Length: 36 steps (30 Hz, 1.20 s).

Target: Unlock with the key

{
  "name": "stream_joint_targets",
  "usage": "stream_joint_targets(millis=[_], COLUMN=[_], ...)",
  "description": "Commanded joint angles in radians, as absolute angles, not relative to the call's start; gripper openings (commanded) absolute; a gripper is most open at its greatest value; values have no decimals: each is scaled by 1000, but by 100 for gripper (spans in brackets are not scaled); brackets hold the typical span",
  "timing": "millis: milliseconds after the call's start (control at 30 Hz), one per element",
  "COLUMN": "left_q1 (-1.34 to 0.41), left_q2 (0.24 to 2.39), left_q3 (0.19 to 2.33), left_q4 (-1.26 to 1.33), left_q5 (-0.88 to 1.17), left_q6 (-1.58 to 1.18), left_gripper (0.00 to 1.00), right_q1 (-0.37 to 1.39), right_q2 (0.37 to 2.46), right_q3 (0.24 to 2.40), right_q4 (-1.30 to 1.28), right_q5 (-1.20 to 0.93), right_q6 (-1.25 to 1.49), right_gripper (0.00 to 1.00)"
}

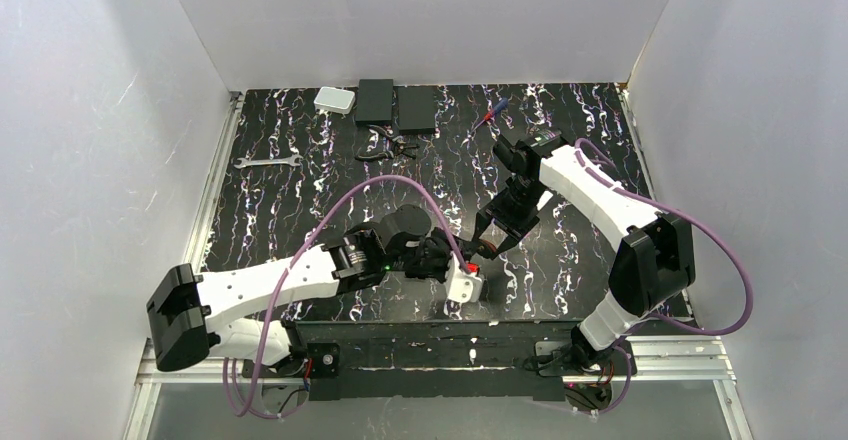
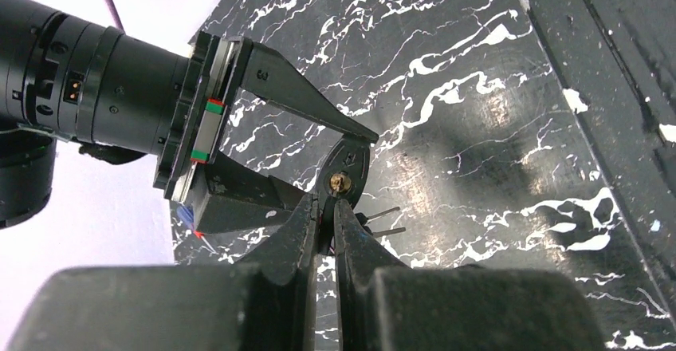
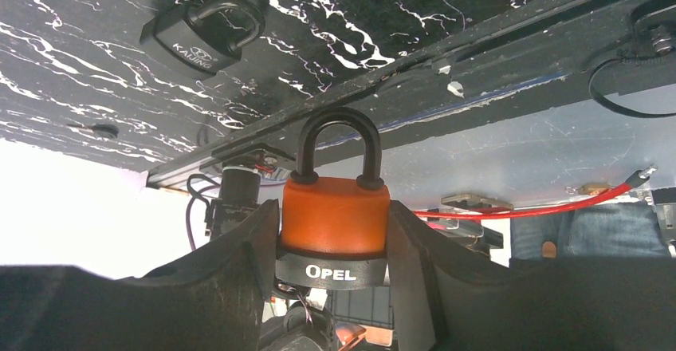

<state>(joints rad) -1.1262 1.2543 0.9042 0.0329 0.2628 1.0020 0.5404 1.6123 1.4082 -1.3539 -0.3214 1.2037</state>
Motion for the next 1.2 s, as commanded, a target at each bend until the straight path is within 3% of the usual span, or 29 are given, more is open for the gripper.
stream_joint_targets(millis=[0, 100, 267, 900, 1167], left_q1=[-1111, -1111, -1111, -1106, -1104], left_q2=[1301, 1267, 1250, 1186, 1147], left_q3=[920, 849, 814, 775, 755], left_q4=[9, -12, -43, 176, 14], left_q5=[211, 311, 279, 130, 210], left_q6=[904, 1101, 1243, 1027, 1267], left_gripper=[0, 0, 0, 0, 0], right_q1=[563, 563, 563, 563, 563], right_q2=[1575, 1580, 1576, 1525, 1523], right_q3=[1449, 1453, 1463, 1493, 1532], right_q4=[-1424, -1424, -1423, -1377, -1384], right_q5=[-517, -521, -556, -636, -701], right_q6=[1224, 1224, 1239, 1302, 1265], right_gripper=[1, 1, 1, 1, 1])
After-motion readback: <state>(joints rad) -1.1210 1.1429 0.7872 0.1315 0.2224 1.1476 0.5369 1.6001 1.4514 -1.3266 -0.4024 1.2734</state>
